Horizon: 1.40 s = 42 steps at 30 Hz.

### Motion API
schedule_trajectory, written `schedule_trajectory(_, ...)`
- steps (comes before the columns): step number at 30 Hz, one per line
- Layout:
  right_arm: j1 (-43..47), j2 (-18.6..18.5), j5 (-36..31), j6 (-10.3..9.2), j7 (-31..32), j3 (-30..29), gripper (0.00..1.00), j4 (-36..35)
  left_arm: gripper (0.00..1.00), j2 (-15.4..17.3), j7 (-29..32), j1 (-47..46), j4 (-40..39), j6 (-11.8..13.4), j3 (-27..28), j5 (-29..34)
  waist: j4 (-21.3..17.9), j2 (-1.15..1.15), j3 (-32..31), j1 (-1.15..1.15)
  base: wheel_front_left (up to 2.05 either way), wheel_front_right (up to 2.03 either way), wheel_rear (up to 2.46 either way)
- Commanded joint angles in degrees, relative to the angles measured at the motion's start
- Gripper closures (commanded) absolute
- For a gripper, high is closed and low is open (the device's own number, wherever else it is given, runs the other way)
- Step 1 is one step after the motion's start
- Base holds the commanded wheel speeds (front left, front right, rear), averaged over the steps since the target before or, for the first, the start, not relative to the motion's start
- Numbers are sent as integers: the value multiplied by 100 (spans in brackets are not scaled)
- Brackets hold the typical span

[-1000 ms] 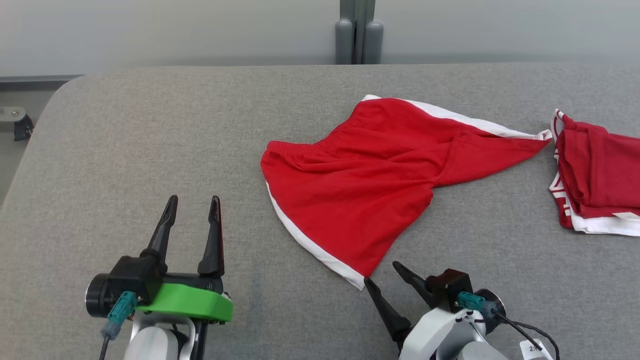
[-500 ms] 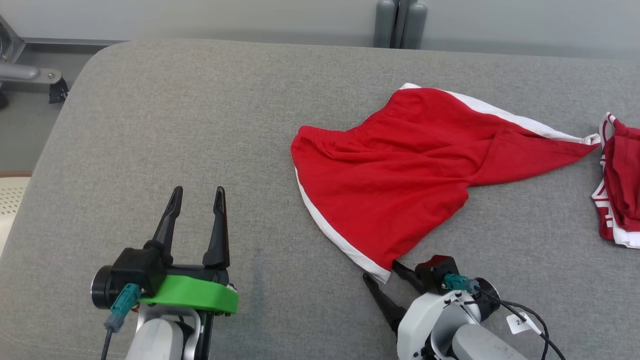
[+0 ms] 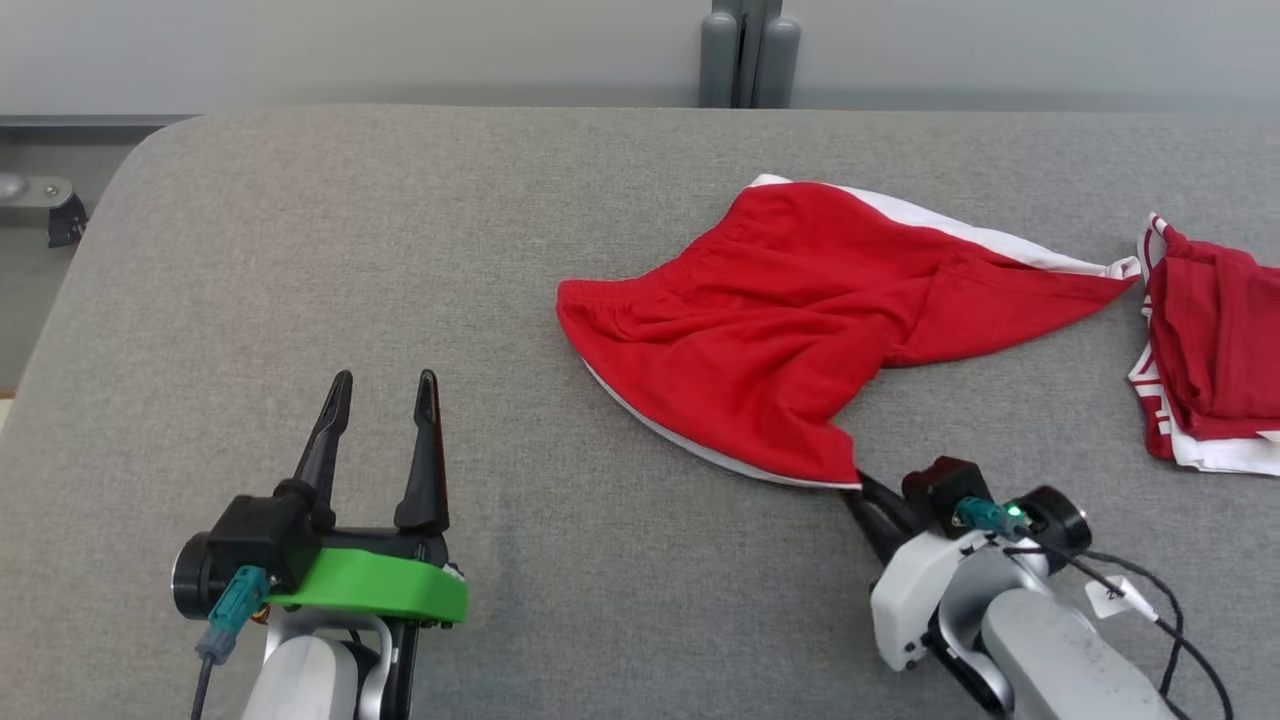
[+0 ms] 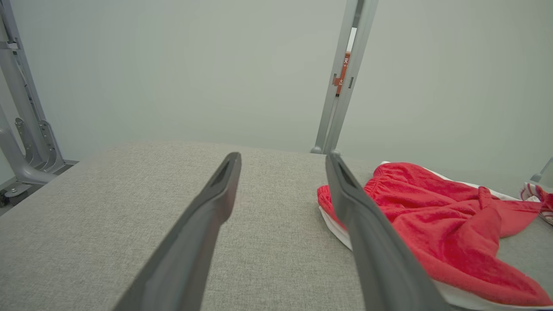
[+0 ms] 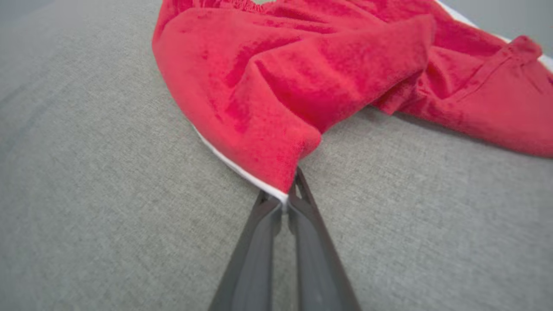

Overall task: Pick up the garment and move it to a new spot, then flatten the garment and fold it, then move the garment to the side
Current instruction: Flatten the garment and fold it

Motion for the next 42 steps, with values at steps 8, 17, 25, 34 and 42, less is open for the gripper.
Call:
schedule_trajectory(8,-61,-1120,-782,-8,554,-353,100,-708,0,11,1,30,8,-9,0,-64,-397,0,-115,0,0,0,0)
schedule_trajectory(17,414,-1568,-1329,-8,1190,-1030,100,-1026,0,11,1,-54,33,24,-137,-130,-453,0,-38,0,0,0,0)
schedule_trajectory(25,562,-1071,-1561,-8,765,-1550,0,-1033,0,11,1,-94,76,-16,-140,-59,-544,0,23,0,0,0,0)
schedule_trajectory(34,818,-283,-1198,-8,44,-1464,0,-1444,0,12,1,-134,112,-82,-67,46,-857,0,-17,0,0,0,0)
schedule_trajectory(42,1264,381,-358,-8,-585,-2038,0,-1565,0,13,1,-90,156,-135,-72,14,-1114,0,-86,0,0,0,0)
